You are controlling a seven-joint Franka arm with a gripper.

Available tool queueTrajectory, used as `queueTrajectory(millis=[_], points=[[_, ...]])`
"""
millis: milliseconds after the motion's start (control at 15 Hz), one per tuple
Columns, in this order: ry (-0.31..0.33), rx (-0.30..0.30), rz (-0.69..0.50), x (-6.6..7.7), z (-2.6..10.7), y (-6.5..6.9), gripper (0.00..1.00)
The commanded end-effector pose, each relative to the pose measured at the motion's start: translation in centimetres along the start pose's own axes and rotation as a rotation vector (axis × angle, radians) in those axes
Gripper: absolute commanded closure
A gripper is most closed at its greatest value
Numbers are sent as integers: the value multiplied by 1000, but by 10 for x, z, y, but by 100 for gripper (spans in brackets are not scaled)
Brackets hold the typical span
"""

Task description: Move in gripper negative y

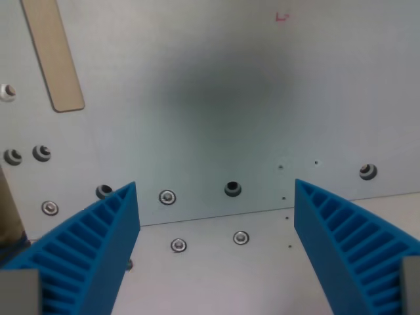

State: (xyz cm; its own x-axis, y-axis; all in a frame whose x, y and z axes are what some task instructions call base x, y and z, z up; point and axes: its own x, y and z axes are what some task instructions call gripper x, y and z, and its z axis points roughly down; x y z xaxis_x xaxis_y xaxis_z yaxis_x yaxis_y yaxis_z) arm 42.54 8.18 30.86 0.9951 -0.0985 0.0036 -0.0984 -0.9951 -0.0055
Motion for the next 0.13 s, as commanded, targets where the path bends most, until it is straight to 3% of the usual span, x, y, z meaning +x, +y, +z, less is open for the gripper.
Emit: queueTrajectory(millis=[67, 133], points=[[-11, -9, 22, 5, -2, -15, 0], [-11, -9, 22, 5, -2, -20, 0]])
